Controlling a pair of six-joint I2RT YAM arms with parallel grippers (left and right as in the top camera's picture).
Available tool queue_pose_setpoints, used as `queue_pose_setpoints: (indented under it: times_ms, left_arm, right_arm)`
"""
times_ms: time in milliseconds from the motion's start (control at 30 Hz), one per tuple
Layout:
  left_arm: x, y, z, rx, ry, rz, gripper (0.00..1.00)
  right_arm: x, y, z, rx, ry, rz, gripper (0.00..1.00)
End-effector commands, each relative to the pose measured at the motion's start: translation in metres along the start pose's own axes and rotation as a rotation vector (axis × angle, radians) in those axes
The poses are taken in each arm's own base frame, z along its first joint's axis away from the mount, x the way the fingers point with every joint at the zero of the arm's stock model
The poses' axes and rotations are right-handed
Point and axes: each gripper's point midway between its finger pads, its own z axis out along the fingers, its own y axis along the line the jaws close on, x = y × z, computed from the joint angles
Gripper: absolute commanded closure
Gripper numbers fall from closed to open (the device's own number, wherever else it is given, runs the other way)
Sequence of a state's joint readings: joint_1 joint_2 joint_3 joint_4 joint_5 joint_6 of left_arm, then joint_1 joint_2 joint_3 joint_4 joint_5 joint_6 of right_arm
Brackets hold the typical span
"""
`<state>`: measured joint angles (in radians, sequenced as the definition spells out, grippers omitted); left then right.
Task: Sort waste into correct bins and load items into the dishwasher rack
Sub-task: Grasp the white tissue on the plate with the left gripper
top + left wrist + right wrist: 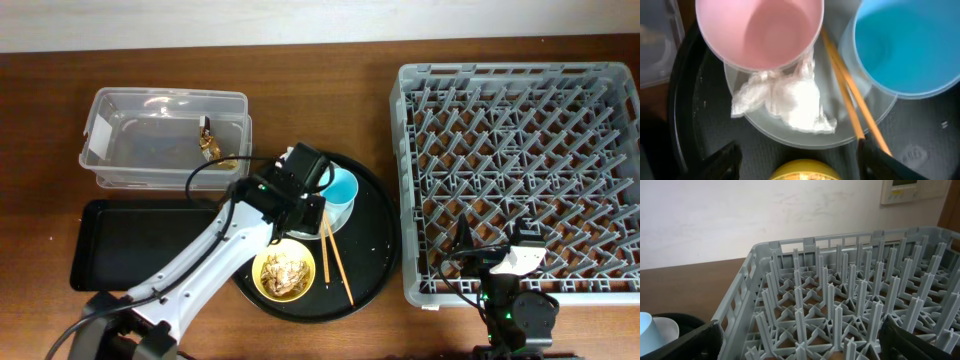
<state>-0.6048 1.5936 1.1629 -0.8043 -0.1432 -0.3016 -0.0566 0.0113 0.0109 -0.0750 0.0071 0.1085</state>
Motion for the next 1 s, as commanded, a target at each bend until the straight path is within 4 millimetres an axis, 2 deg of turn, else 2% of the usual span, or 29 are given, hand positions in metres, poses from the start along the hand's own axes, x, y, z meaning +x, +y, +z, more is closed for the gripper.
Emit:
queue_pose_setpoints:
  times_ms: [0,67,167,200,300,400,467,633,800,833,867,900,967]
  left_arm:
    - [0.01,0.007,0.018,-0.044,-0.014,0.037,0.39]
    - [0.008,0.005,0.023,-0.034,-0.037,0.033,0.41]
    - [0.007,0.004,0.031,-0.028,-0.07,0.027,0.39]
    - [0.007,0.005,0.034,-0.029,-0.073,0.022,0.34]
    - [0.005,0.012,0.042,-0.038,-0.067,0.019,0.3]
    - [0.009,0.011,0.056,-0.046,-0.042,0.048,0.19]
    - [0.01,0.01,0.065,-0.05,-0.03,0.051,0.18]
    - [0.003,0.019,0.067,-0.107,-0.061,0.061,0.19]
    - [0.009,0.021,0.092,-0.138,-0.028,0.076,0.19]
    - [0.01,0.02,0.093,-0.136,-0.024,0.077,0.21]
    - [0.01,0.019,0.094,-0.131,-0.021,0.077,0.34]
    - [0.01,0.019,0.094,-0.128,-0.022,0.077,0.41]
    - [0.011,0.019,0.094,-0.129,-0.019,0.078,0.64]
  right_arm:
    - [0.003,-0.002,0.0,0.009,0.004,0.005,0.02]
    - [0.003,-0.002,0.0,0.009,0.004,0.005,0.02]
    - [0.003,-0.002,0.0,0.009,0.004,0.005,0.02]
    - [0.003,-0.002,0.0,0.009,0.004,0.005,0.02]
    - [0.003,-0.002,0.0,0.009,0.004,0.005,0.02]
    - [0.003,-0.002,0.0,0.009,0.004,0.005,0.02]
    - [0.003,-0.002,0.0,0.009,0.004,0.005,0.02]
    - [0.003,-0.002,0.0,0.009,0.004,0.005,0.02]
    - [0.003,-0.002,0.0,0.009,0.004,0.005,0.02]
    - [0.003,-0.002,0.0,0.009,0.004,0.005,0.02]
    - [0.003,-0.002,0.0,0.009,0.004,0.005,0.02]
    - [0.003,-0.002,0.0,0.009,0.004,0.005,0.02]
    - [0.003,-0.002,0.0,0.009,0.004,0.005,0.02]
